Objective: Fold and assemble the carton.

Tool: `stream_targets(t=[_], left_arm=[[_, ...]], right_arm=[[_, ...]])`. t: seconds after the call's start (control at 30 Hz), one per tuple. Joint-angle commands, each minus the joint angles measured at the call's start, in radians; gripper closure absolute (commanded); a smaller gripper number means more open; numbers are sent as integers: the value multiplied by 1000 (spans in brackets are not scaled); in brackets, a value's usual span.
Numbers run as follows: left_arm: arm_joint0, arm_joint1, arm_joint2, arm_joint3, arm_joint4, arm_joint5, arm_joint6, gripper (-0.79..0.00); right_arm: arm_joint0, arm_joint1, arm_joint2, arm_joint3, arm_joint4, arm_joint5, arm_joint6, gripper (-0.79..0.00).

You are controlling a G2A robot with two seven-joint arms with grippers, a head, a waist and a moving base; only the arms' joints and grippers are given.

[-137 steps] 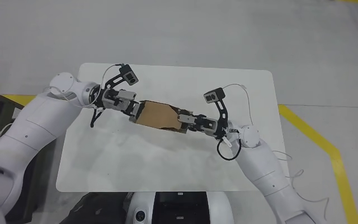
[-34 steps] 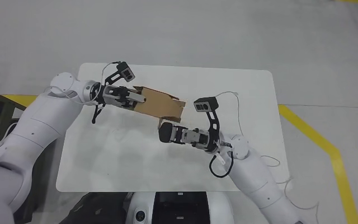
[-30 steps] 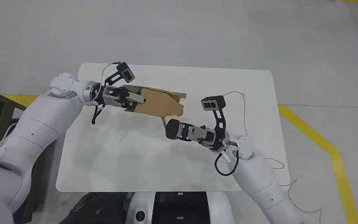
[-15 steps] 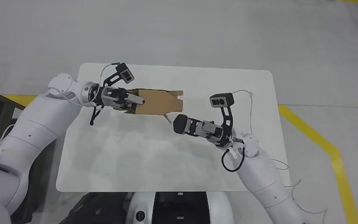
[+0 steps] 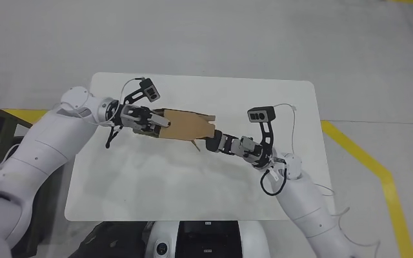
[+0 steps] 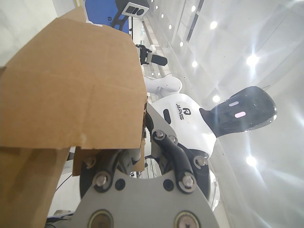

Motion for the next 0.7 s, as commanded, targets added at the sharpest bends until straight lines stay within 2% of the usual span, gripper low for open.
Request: stream_targets(t=[0.0,0.67], left_arm=[[0,3,8,-11,4,12,0,0],[-19,20,105,-99,-5,60,0,0]], right_arm=[[5,-2,-9,4,6,-1,-1,-785],[41,-8,-8,43,-1,-26,-26,-785]])
